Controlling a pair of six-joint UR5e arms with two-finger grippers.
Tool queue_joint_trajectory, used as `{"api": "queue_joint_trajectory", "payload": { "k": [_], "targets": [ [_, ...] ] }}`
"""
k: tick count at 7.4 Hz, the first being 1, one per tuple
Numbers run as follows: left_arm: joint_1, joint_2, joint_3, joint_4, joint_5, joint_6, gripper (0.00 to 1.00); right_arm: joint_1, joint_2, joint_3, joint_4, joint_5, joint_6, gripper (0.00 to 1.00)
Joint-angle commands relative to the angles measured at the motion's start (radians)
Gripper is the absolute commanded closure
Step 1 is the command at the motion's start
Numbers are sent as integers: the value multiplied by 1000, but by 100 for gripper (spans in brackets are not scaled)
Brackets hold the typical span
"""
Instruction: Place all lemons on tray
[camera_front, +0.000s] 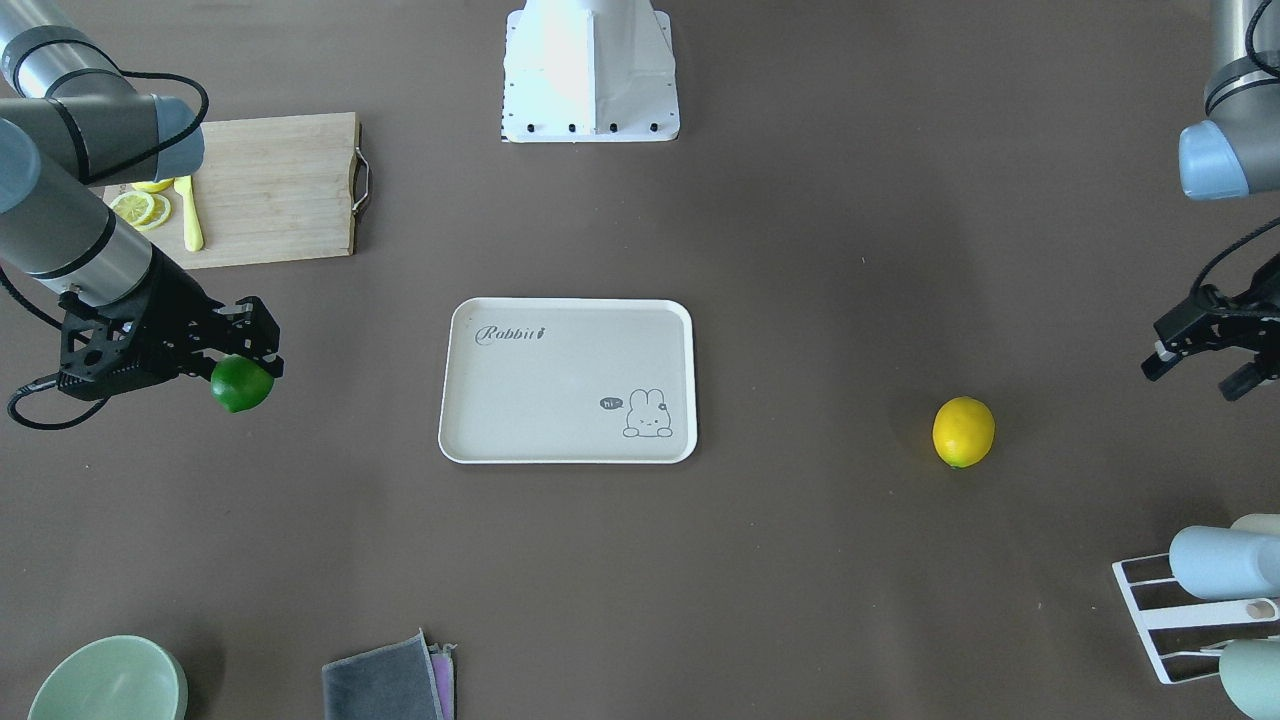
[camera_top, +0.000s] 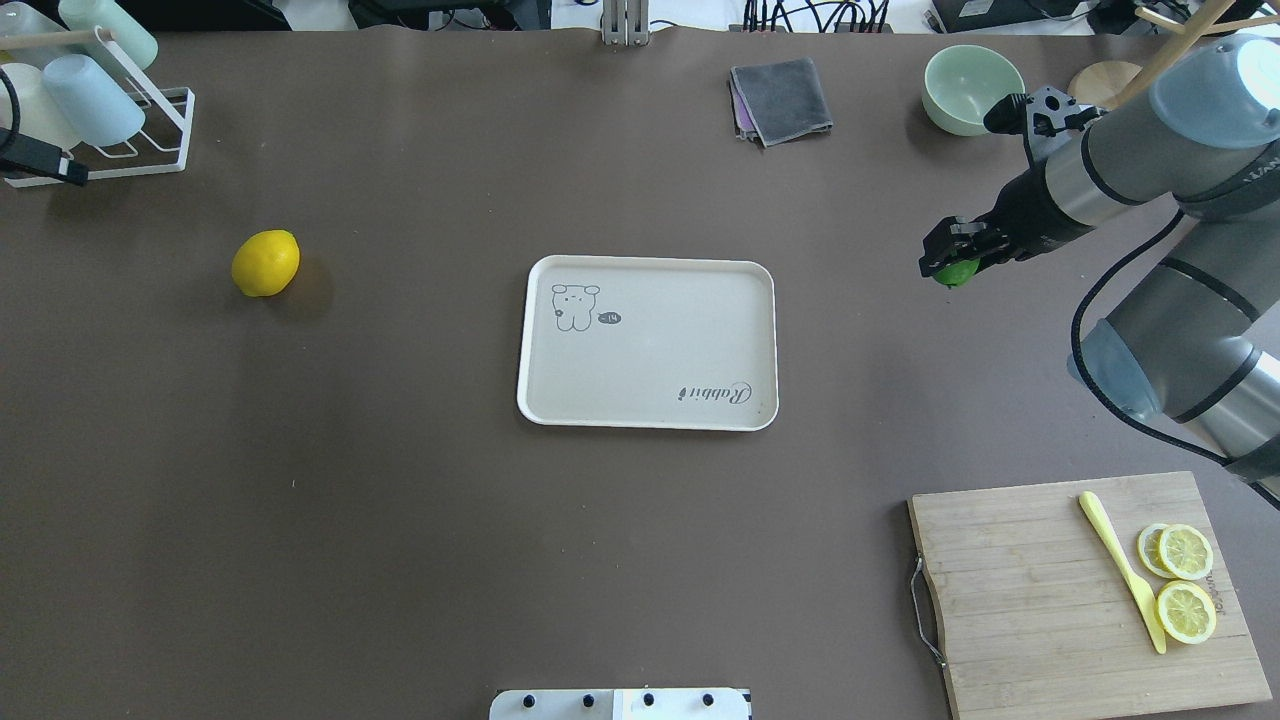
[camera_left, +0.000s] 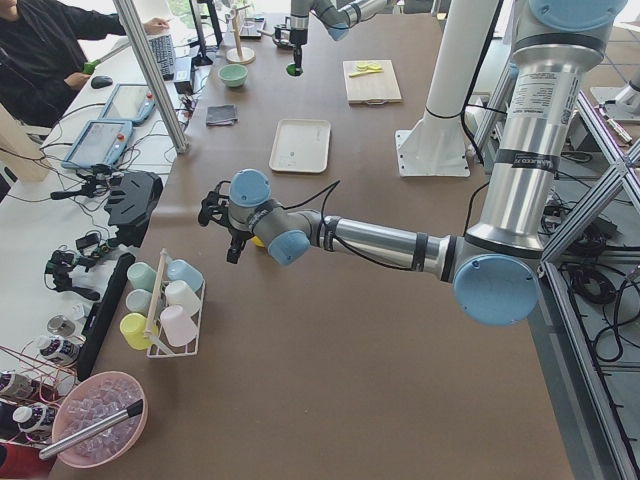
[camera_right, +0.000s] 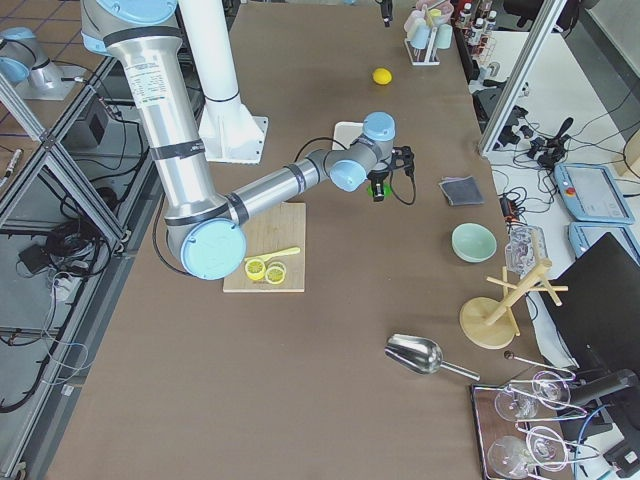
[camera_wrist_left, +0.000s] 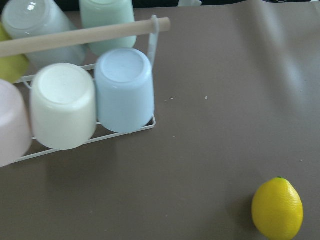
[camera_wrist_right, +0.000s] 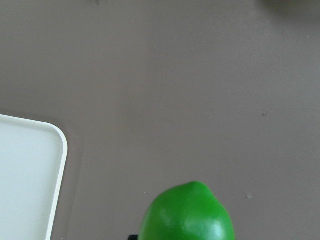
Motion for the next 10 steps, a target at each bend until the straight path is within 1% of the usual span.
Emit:
{"api": "queue_joint_trajectory", "payload": {
  "k": [1,2,3,4,5,7,8,10],
  "targets": [
    [103,-66,2,-60,64,-15,3,-9,23,16,0,-8,24,100],
    [185,-74,11,-103,187,-9,3,-24,27,18,0,-29,51,100],
    [271,-97,36,-120,298,12,3,-36,49,18,-2,-45,77,100],
    [328,-100,75,-168,408,31,3,-44,59,17,-3,-47,96,100],
    [338,-100,118,-213,425,30,3,-61,69,15,-5,-66,114,100],
    [341,-85,128,-221,425,11,3,-96,102,12,-6,-100,162,100],
    [341,-81,128,-220,420,-36,3,-101,104,15,-6,-100,165,100],
    [343,-82,142,-220,417,-58,3,-113,106,17,-6,-109,166,100]
  ]
}}
